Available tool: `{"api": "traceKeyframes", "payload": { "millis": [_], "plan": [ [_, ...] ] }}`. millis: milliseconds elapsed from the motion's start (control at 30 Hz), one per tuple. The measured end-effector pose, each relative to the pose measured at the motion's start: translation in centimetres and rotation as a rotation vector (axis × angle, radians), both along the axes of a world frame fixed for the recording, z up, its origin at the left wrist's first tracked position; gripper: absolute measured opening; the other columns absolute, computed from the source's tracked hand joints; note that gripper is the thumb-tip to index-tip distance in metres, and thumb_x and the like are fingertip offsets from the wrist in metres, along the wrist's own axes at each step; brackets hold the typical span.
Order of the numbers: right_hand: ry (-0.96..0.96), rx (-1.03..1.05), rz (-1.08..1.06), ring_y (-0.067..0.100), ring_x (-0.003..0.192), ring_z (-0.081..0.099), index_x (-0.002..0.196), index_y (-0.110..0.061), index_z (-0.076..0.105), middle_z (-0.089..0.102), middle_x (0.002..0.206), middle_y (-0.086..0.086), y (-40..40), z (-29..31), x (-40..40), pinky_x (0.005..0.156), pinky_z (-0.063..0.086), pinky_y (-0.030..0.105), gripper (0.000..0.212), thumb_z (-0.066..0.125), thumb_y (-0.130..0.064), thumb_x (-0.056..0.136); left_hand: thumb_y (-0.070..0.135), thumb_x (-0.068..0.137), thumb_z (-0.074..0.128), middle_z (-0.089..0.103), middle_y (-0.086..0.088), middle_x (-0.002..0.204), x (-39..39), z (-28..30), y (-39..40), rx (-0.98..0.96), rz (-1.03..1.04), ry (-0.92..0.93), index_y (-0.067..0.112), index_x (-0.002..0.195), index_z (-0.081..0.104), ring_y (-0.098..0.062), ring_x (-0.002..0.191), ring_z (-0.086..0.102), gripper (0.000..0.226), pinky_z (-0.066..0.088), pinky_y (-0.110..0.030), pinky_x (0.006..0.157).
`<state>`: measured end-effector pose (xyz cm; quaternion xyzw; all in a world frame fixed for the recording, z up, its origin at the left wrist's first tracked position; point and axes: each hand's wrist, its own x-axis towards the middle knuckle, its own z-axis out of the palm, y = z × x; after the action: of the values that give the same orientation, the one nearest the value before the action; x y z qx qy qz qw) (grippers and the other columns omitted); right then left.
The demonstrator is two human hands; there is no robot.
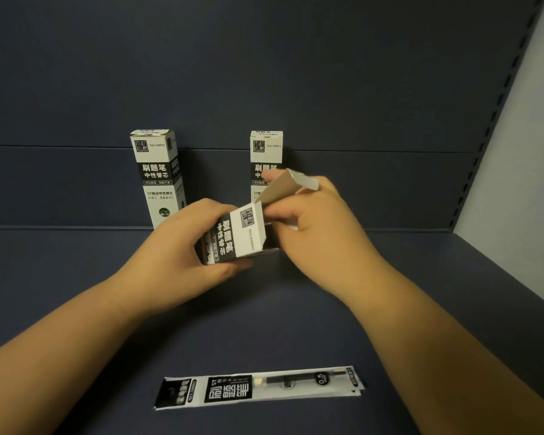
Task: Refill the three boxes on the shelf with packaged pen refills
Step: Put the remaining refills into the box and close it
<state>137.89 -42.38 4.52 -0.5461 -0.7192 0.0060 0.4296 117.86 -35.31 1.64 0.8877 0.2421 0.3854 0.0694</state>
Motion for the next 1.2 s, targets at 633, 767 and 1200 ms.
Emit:
{"api": "traceKeyframes", "payload": {
  "millis": [633,767,1200],
  "plan": [
    [0.653,-0.001,0.128,0.007,0.067,0.063,0.086,-0.026,0.061,0.066,0.076,-0.007,-0.4,0.5,1.5,0.063,0.050,0.023,0.016,0.065,-0.014,0.096,0.059,0.067,0.068,0.054,0.043,0.115,-1.1,0.3,0.1,-0.089,0.039,-0.125,0.053,0.120,0.047,0.018,0.107,0.052,0.057,0.038,0.000,0.086],
    [0.320,-0.301,-0.059,0.017,0.071,0.065,0.086,-0.030,0.058,0.066,0.076,-0.005,0.1,-0.5,1.9,0.062,0.050,0.036,0.008,0.059,-0.022,0.085,0.060,0.066,0.070,0.056,0.040,0.119,-1.5,0.3,0.3,-0.128,0.045,-0.156,0.056,0.120,0.047,0.012,0.111,0.055,0.058,0.042,-0.004,0.089],
    [-0.464,-0.962,0.352,-0.001,0.063,0.063,0.101,-0.029,0.067,0.076,0.094,-0.005,-3.8,0.8,-0.8,0.055,0.046,0.012,0.044,0.092,-0.041,0.067,0.057,0.070,0.073,0.058,0.028,0.117,-1.6,-0.1,0.8,-0.133,0.069,-0.111,0.042,0.129,0.049,0.007,0.111,0.056,0.065,0.042,-0.006,0.090]
  ]
}}
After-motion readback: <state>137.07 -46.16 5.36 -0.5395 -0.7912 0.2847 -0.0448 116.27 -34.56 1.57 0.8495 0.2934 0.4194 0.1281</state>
